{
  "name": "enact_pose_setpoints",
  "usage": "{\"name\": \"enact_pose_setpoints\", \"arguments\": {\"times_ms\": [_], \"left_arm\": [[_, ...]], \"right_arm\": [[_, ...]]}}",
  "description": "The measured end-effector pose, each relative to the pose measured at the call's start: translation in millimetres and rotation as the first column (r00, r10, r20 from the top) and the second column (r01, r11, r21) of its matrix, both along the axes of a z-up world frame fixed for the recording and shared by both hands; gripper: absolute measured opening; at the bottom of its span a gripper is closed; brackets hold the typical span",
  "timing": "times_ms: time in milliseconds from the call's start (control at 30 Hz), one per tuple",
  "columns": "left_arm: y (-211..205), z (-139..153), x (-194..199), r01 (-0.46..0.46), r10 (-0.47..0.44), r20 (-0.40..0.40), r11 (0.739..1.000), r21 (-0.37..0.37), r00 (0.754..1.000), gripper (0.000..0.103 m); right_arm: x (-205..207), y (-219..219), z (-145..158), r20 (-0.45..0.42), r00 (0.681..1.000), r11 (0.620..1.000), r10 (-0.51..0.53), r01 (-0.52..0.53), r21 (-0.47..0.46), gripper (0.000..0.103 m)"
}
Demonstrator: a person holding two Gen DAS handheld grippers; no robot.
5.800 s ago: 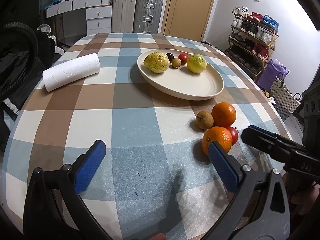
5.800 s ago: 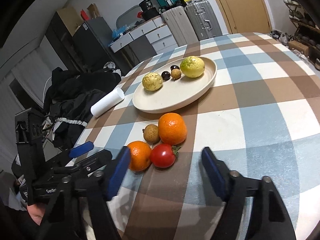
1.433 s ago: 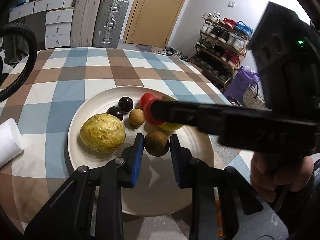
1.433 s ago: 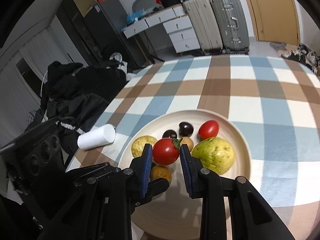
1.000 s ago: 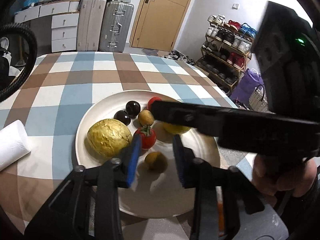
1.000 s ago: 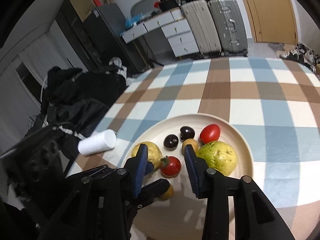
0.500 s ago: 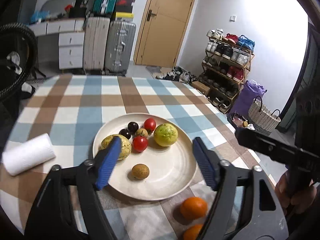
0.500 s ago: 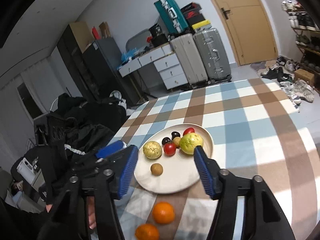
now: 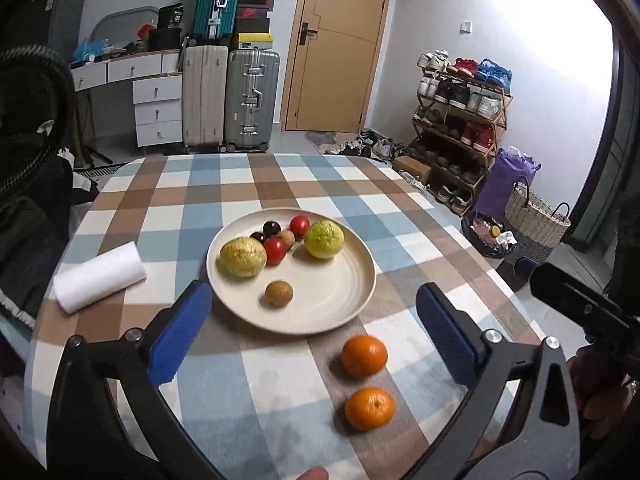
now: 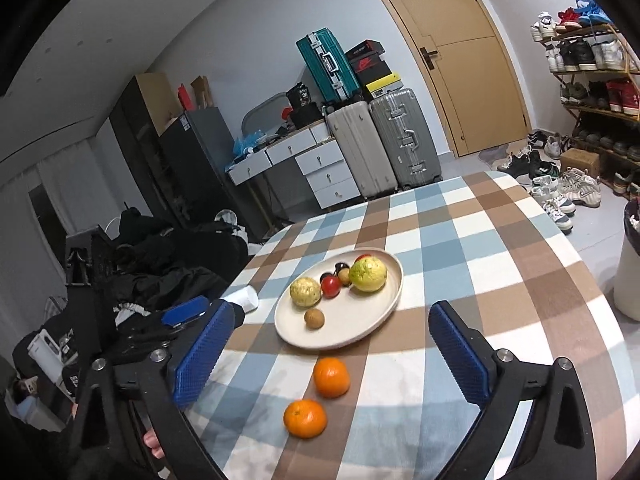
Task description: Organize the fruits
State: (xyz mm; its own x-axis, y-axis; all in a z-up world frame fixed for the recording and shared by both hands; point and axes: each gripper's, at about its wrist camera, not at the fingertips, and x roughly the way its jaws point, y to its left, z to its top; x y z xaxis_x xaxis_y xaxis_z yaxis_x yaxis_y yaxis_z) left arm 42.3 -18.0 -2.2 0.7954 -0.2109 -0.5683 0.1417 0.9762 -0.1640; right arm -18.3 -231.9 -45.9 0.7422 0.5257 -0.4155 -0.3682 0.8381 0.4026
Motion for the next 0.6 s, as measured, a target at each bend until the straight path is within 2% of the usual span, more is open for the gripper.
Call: {"name": "enact_pose_setpoints", "arguments": {"times_ms": [200,467,600], "left_arm": [[-3,-9,-25,0.008,-0.007,-0.037,1.000,0.015,0.999,0.102],[-4,-47,-34,0.016,-0.018,-0.141,1.000,-0.011,0.990,0.102],[-7,-66,-30,0.026,-0.029,-0.195,0.999,-0.018,0.980,0.102]], "right_arm": [[-17,11,-13,-0.017,1.000,0.999,-0.026,0.025,-0.034,0.102],[-43,18,-42,0.017,0.995,0.984,-0.096,0.098,-0.150,0.103],[-48,15,-62,-0.029,0.995,0.979,-0.099,0.092,-0.182,0.103]]}}
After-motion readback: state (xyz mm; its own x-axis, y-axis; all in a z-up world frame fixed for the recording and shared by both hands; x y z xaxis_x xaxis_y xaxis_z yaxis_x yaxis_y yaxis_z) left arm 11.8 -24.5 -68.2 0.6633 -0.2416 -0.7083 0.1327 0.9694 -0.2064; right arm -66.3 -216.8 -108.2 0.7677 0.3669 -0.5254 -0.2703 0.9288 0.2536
